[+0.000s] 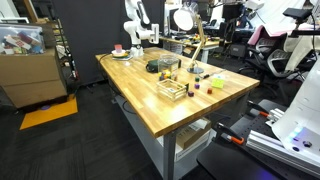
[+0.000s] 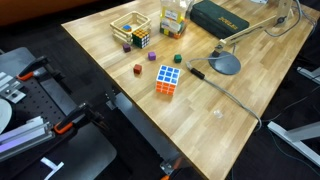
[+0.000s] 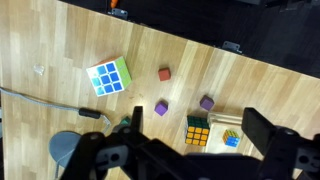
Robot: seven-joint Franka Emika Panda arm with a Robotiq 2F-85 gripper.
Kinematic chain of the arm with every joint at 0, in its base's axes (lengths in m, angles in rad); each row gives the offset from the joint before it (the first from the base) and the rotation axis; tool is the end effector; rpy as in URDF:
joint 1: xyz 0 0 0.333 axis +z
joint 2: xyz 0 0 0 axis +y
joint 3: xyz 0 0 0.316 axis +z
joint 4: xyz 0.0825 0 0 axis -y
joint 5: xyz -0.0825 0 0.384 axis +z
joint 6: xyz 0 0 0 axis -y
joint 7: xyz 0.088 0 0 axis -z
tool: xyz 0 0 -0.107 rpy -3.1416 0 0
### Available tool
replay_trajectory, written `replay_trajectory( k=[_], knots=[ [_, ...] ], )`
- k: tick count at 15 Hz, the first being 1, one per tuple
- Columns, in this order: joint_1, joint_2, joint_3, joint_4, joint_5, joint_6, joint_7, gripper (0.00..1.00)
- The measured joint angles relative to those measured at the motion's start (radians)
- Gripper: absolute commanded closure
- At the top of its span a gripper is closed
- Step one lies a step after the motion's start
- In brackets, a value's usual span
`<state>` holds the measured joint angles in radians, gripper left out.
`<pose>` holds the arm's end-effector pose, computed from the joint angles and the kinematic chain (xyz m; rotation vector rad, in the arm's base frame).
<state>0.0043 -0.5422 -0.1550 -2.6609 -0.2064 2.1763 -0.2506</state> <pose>0.3683 -0.0620 0.4127 3.0185 0.3528 0.0577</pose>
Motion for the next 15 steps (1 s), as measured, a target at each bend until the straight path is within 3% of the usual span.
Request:
replay_trajectory(
  k=[10,15],
  knots=[
    [-0.017,0.028,-0.002,0.0,0.006,0.008,0.016,0.0],
    [-0.057,0.143,-0.046,0.03,0.133,0.052,0.067,0.0]
  ],
)
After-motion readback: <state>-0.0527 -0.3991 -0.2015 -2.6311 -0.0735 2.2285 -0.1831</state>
